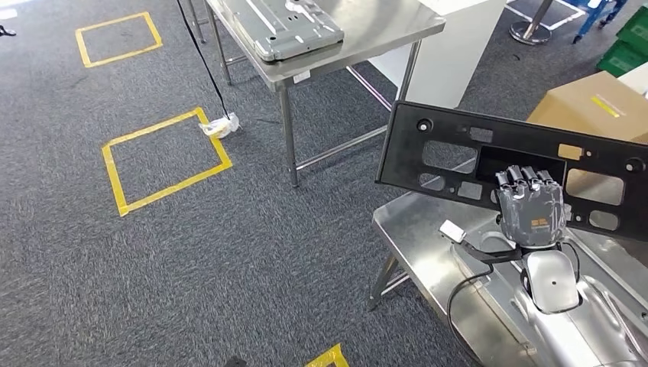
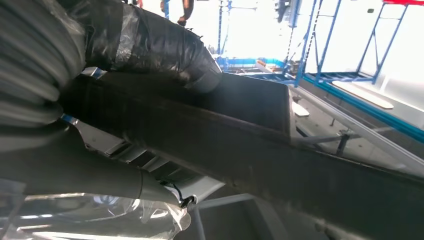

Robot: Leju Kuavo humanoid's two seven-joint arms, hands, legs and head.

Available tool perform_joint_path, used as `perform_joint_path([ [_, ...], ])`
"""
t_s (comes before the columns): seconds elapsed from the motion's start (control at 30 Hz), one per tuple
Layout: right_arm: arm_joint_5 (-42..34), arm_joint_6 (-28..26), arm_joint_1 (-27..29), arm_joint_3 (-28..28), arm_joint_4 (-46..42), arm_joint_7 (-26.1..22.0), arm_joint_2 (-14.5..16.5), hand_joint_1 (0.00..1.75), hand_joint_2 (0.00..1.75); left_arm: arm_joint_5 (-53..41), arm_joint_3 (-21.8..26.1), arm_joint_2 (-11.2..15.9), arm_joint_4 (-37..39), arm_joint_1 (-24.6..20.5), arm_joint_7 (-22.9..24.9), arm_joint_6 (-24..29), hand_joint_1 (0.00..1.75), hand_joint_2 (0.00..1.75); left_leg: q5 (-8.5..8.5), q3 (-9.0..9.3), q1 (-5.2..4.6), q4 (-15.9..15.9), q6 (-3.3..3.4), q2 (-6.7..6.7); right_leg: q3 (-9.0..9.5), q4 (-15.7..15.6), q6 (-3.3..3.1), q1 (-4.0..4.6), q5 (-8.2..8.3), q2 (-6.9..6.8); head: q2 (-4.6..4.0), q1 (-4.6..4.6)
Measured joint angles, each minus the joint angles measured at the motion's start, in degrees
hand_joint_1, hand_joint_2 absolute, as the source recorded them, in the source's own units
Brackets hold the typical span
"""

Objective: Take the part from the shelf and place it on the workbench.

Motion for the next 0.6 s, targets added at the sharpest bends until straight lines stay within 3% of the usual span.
perform_joint_path([
  [0.03,0.0,0.0,0.1,0.0,0.0,0.0,-0.1,1.62,1.75,0.0,0.0,0.0,0.0,0.0,0.0,0.0,0.00,1.75,0.33,0.19,0.09,-0.5,0.34,0.69,-0.18,0.1,0.29,0.02,-0.08,-0.29,0.00,0.03],
  [0.1,0.0,0.0,-0.1,-0.1,0.0,0.0,-0.2,1.62,1.75,0.0,0.0,0.0,0.0,0.1,0.0,0.0,0.00,1.75,1.02,0.52,0.28,-1.6,1.10,2.24,-1.55,2.8,0.62,0.35,-1.98,-3.18,0.00,0.18],
  [0.17,0.0,0.0,-0.2,-0.1,0.0,0.1,-0.2,1.62,1.75,0.0,0.0,0.0,0.0,0.4,0.1,0.0,0.00,1.75,1.21,0.58,0.04,-1.9,1.45,3.66,-4.64,9.7,0.89,0.41,-5.61,-6.66,0.00,0.32],
  [0.23,0.0,0.0,-0.1,0.0,0.0,0.0,-0.2,1.62,1.75,0.0,0.0,0.0,0.0,0.5,0.1,0.0,0.00,1.75,1.15,0.52,-0.08,-1.9,1.42,4.94,-6.82,14.9,1.30,0.17,-7.26,-7.67,0.00,0.32],
  [0.27,0.0,0.0,0.0,0.0,0.0,0.0,-0.2,1.62,1.75,0.0,0.0,0.0,0.0,0.5,0.1,0.0,0.00,1.75,1.08,0.53,-0.08,-1.8,1.34,5.52,-6.37,14.5,1.47,0.04,-6.52,-7.86,0.00,0.32],
  [0.3,0.0,0.0,0.0,0.0,0.0,0.0,-0.2,1.62,1.75,0.0,0.0,0.0,0.0,0.5,0.1,0.0,0.00,1.75,0.97,0.55,-0.04,-1.7,1.22,6.01,-4.79,11.8,1.59,-0.08,-4.94,-8.10,0.00,0.32],
  [0.37,0.0,0.0,-0.1,-0.1,0.0,0.0,-0.2,1.62,1.75,0.0,0.0,0.0,0.0,0.4,0.1,0.0,0.00,1.75,0.55,0.57,-0.10,-1.2,0.77,6.82,-0.29,3.6,1.52,0.01,-2.05,-9.15,0.00,0.32],
  [0.4,0.0,0.0,-0.1,-0.1,0.0,0.0,-0.2,1.62,1.75,0.0,0.0,0.0,0.0,0.4,0.1,0.0,0.00,1.75,0.35,0.53,-0.20,-1.0,0.49,7.07,1.15,1.0,1.24,0.18,-1.39,-9.45,0.00,0.31],
  [0.43,0.0,0.0,-0.1,-0.1,0.0,0.1,-0.2,1.62,1.75,0.0,0.0,0.0,0.0,0.4,0.1,0.0,0.00,1.75,0.19,0.51,-0.31,-0.8,0.21,7.29,1.83,-0.4,0.91,0.38,-1.28,-9.58,0.00,0.29],
  [0.53,0.0,0.0,0.0,-0.1,0.0,0.1,-0.2,1.62,1.75,0.0,0.0,0.0,0.0,0.3,0.1,0.0,0.00,1.75,-0.15,0.64,-0.33,-0.6,-0.68,7.57,1.80,-0.4,-0.15,0.50,-1.26,-8.78,0.00,0.26],
  [0.6,0.0,0.0,-0.2,-0.1,0.0,0.1,-0.1,1.62,1.75,0.0,0.0,0.0,0.0,0.3,0.0,0.0,0.00,1.75,-2.03,-0.39,-0.15,2.0,-1.23,6.48,1.98,-0.7,-0.85,0.19,-1.10,-8.43,0.00,0.25],
])
